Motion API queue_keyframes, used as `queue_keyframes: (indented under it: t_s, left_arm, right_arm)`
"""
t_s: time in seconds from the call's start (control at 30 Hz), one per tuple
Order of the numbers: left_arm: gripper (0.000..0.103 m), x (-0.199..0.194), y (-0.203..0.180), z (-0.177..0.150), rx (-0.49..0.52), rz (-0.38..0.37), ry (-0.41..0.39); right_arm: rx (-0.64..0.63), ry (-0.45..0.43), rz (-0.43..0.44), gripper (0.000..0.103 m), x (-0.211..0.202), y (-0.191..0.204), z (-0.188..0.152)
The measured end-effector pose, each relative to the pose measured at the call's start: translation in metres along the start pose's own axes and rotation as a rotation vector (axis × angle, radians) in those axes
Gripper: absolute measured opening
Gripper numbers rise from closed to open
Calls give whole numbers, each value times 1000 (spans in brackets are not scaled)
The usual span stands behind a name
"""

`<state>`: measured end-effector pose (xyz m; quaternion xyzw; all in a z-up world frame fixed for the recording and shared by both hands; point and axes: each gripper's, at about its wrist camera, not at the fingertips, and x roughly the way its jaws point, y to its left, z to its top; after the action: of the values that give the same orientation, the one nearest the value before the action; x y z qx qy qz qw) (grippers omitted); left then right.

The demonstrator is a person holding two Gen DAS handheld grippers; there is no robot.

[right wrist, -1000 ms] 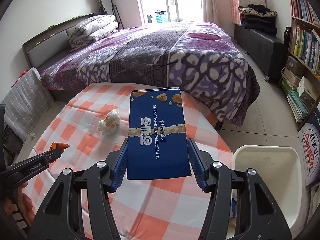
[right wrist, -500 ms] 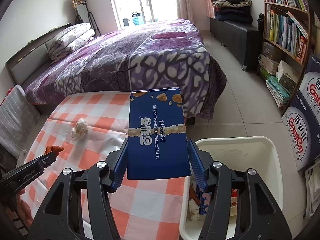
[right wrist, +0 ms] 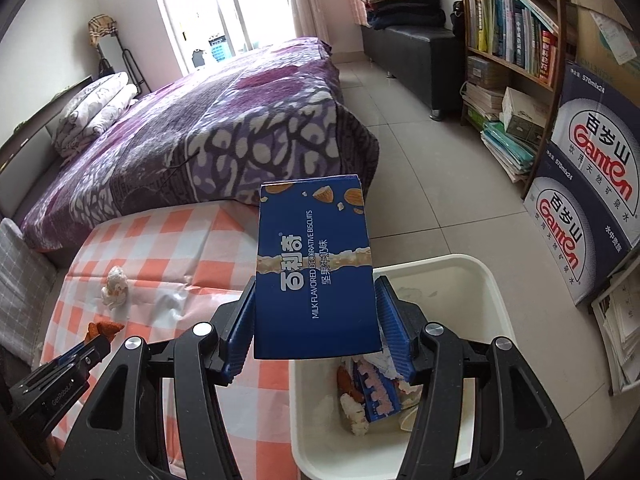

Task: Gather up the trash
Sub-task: 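Carry the blue box over the bin and open the right tool while left carries the peel, then lower the orange peel into the bin and open the left tool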

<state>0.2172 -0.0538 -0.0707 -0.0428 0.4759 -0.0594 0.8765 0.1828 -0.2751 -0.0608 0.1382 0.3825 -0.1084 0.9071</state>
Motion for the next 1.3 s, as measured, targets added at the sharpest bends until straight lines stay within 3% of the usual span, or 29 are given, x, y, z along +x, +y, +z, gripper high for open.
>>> queue_keyframes:
  t_s: [0.4,0.7,1.07,1.3]
  left_arm:
    - [25,2,-58,-10,103,-54,15]
    - [25,3,-101,-26,190,-104,39]
    - [25,6,-145,-44,273,-178,83]
    - [26,15,-169,-56,297,-277,141]
  right_arm:
    - [150,8,-77,56,-7,-62,5]
    - [259,-19,-125,75,-19,-101,6]
    - [360,-31,-155,86,-33,-144,6]
    - [419,-24,-167,89,-37,-169,4]
